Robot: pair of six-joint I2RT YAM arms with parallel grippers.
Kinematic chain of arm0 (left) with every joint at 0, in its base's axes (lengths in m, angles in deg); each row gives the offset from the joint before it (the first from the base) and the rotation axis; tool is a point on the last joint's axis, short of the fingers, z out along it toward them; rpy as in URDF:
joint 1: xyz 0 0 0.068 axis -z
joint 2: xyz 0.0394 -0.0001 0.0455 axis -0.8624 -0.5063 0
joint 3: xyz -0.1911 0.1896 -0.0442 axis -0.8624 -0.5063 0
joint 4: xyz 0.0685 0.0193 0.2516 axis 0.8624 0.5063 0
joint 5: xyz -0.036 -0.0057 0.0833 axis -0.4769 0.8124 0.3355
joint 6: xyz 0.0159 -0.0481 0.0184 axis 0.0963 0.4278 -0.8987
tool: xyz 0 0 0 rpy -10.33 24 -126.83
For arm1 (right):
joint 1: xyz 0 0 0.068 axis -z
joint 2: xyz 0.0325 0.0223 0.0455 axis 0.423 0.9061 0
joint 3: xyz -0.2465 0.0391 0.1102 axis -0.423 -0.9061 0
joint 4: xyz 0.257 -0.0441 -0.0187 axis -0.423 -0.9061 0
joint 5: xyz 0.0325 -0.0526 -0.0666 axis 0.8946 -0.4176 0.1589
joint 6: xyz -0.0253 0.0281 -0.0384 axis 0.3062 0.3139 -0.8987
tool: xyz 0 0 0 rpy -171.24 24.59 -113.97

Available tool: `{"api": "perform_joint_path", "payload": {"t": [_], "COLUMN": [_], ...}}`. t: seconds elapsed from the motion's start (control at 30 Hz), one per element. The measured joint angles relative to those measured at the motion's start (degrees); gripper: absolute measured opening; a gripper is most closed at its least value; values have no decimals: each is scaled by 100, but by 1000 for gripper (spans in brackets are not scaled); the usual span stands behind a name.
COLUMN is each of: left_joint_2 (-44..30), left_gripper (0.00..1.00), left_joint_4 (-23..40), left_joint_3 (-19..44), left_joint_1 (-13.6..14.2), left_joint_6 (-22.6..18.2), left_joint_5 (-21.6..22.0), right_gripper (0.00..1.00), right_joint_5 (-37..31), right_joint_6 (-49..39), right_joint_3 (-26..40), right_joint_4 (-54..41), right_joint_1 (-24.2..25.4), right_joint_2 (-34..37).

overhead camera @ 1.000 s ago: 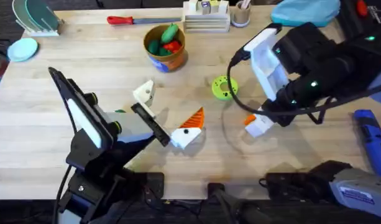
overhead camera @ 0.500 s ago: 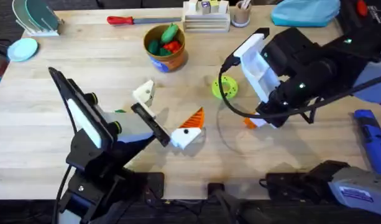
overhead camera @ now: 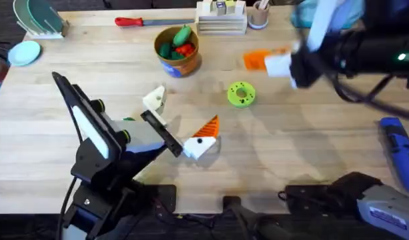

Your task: Pick up the gripper from the table and insert it into the empty holder that is missing its gripper. Then pick up a screw, insert it into the mounting hole, and use the screwdriver to tighten it. Finally, clean up the table by picking up the vegetable and placing it into the bucket.

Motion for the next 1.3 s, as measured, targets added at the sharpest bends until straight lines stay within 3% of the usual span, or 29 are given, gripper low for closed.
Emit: {"api": "perform_joint_path", "payload": {"t": [0.07,0.17,0.43,0.7,0.9,1.3], "left_joint_2": [2,2,0,1,2,0], "left_gripper": [993,992,993,993,992,992], "left_joint_4": [0,0,0,-5,-7,-4], "left_joint_3": [0,0,0,0,0,0], "left_joint_1": [0,0,0,0,0,-22], "left_joint_6": [0,0,2,2,2,46], "left_joint_5": [0,0,-70,-565,-717,-805], "right_gripper": [8,8,8,8,8,8], "right_joint_5": [472,1020,3279,5271,5866,6067], "right_joint_6": [518,1399,2817,3228,3278,3310], "right_joint_3": [-120,-353,-581,-588,-588,-588], "right_joint_4": [1030,1698,2291,2713,2735,2898], "right_joint_1": [83,87,90,-38,-123,-345], "right_joint_2": [-22,253,1809,2502,2594,2889]}}
